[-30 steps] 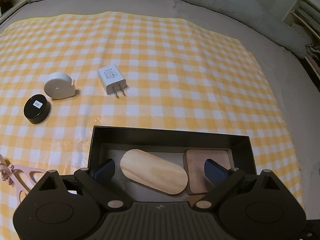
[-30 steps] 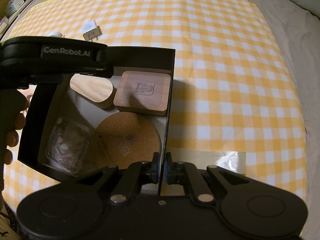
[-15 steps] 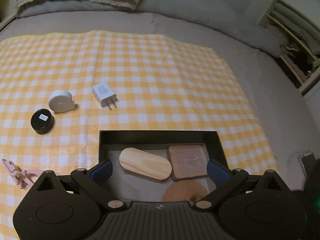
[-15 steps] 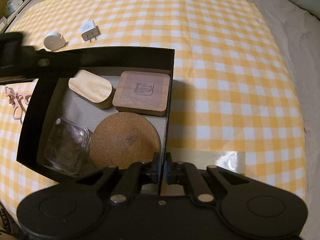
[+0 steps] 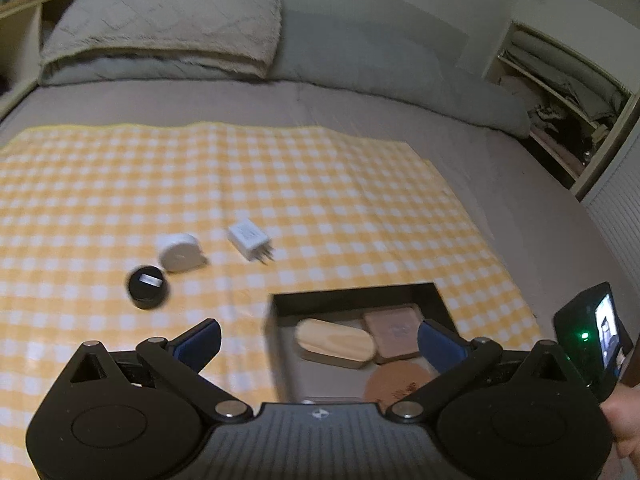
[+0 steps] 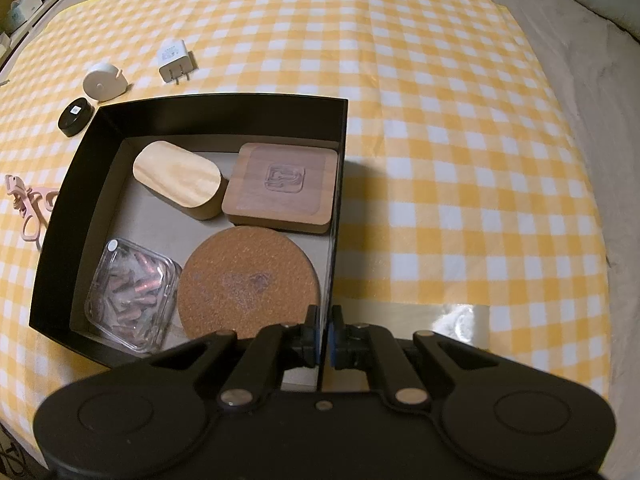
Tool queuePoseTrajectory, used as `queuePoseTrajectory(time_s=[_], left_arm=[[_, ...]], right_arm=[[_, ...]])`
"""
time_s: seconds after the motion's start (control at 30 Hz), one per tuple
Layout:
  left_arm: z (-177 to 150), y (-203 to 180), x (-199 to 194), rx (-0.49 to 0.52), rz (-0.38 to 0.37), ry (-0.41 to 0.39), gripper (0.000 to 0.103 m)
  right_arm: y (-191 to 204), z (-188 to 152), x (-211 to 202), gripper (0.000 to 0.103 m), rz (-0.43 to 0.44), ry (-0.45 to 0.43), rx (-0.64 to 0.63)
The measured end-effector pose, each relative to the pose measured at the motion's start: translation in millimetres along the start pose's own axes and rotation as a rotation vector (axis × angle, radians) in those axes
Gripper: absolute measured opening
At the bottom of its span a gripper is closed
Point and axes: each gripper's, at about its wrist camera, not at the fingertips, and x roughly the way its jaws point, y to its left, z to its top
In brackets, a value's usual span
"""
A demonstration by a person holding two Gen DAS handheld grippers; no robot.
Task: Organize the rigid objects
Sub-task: 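Reach the left tool to the pink scissors and grasp them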
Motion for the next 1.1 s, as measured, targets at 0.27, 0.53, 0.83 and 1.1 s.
queuePoseTrajectory(time_s=[0.27, 0.53, 0.83, 1.1], left_arm=[[-1.1, 53.4, -14.4, 0.027, 0.071, -0.055, 0.103], [-6.2, 106.6, -7.9, 0.119, 0.147, -0.080, 0.103], [-19.5, 150.3, 24.0, 0.164, 0.147, 0.020, 0.103], [-32.5, 172.4, 59.7, 0.129, 0.108, 0.200, 0.093]], right_arm=[[-1.0, 4.7, -1.8, 0.004, -0.010, -0.010, 0.012], [0.1, 1.4, -11.4, 0.004, -0.018, -0.029, 0.022], [-0.7, 0.3, -13.4, 0.004, -0.022, -0.030, 0.021], [0.4, 1.1, -11.9, 0.004, -0.019, -0.030, 0.020]])
